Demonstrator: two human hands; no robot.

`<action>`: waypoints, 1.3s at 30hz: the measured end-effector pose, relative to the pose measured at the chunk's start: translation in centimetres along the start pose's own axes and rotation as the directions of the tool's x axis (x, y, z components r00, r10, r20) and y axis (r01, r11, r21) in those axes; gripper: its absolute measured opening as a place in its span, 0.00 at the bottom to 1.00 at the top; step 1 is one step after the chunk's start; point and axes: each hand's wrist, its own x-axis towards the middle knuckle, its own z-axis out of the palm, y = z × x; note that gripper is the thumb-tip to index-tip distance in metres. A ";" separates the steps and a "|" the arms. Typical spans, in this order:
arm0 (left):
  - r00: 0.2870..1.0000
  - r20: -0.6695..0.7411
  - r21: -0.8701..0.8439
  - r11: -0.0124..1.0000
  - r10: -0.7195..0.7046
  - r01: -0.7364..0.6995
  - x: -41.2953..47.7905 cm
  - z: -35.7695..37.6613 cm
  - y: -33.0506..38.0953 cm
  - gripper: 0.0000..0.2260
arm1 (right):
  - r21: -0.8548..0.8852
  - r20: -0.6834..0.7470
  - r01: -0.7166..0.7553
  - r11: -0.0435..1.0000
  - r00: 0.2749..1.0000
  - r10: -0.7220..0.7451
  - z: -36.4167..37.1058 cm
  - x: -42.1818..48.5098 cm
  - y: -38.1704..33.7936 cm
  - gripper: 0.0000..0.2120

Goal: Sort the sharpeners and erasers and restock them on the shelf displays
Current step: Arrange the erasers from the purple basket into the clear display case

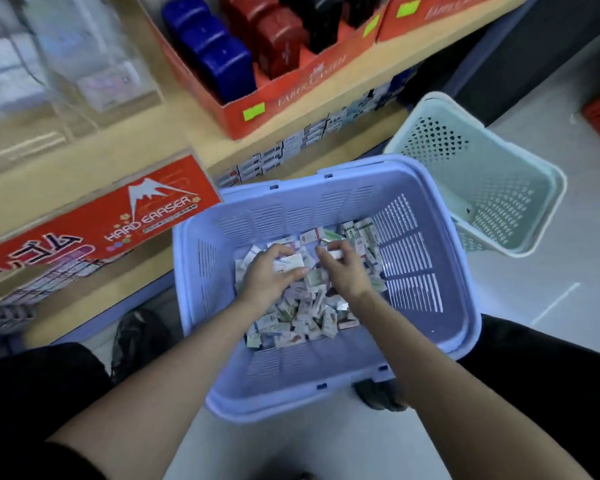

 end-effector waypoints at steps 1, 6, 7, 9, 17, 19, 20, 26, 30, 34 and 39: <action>1.000 0.001 -0.010 1.000 0.014 -0.014 -0.7 -0.4 0.4 0.17 | 0.031 0.036 -0.020 0.999 0.999 0.019 -0.4 -0.9 -0.7 0.13; 0.979 0.134 0.103 0.981 0.152 -0.166 -4.4 -4.0 3.8 0.17 | 0.078 0.146 0.040 0.996 0.988 -0.052 -2.4 -5.9 -5.6 0.07; 0.975 0.161 0.112 0.979 0.152 -0.171 -5.2 -5.2 4.8 0.18 | 0.075 0.164 0.059 0.995 0.984 -0.070 -2.8 -6.9 -6.9 0.06; 0.968 0.205 0.076 0.983 0.147 -0.165 -6.9 -7.6 7.1 0.19 | 0.069 0.189 0.088 0.994 0.977 -0.100 -3.3 -9.0 -9.6 0.04; 0.930 0.114 -0.215 0.922 0.350 -0.321 -14.5 -15.5 13.6 0.11 | -0.054 0.177 0.418 0.907 0.898 -0.404 -1.5 -16.6 -17.5 0.09; 0.926 0.044 -0.280 0.895 0.375 -0.349 -15.8 -17.1 13.5 0.11 | -0.047 0.189 0.420 0.907 0.895 -0.404 -0.5 -17.9 -18.6 0.08; 0.925 0.018 -0.290 0.887 0.379 -0.358 -16.4 -17.8 13.4 0.12 | -0.027 0.203 0.410 0.912 0.895 -0.397 0.1 -18.3 -19.0 0.09; 0.921 -0.149 -0.389 0.835 0.359 -0.388 -18.4 -21.9 12.3 0.13 | 0.115 0.229 0.363 0.925 0.896 -0.380 4.2 -19.4 -21.0 0.14; 0.906 -0.218 -0.321 0.851 0.362 -0.417 -18.8 -25.2 11.4 0.14 | 0.199 0.225 0.355 0.914 0.891 -0.395 6.3 -19.3 -22.3 0.15; 0.893 -0.331 -0.257 0.881 0.305 -0.396 -18.7 -27.8 10.7 0.14 | 0.230 0.203 0.330 0.916 0.904 -0.377 8.2 -18.7 -23.8 0.13; 0.939 -0.304 -0.434 0.855 0.159 -0.285 -18.9 -28.9 10.4 0.11 | 0.182 0.242 0.334 0.925 0.897 -0.371 10.6 -17.6 -25.1 0.10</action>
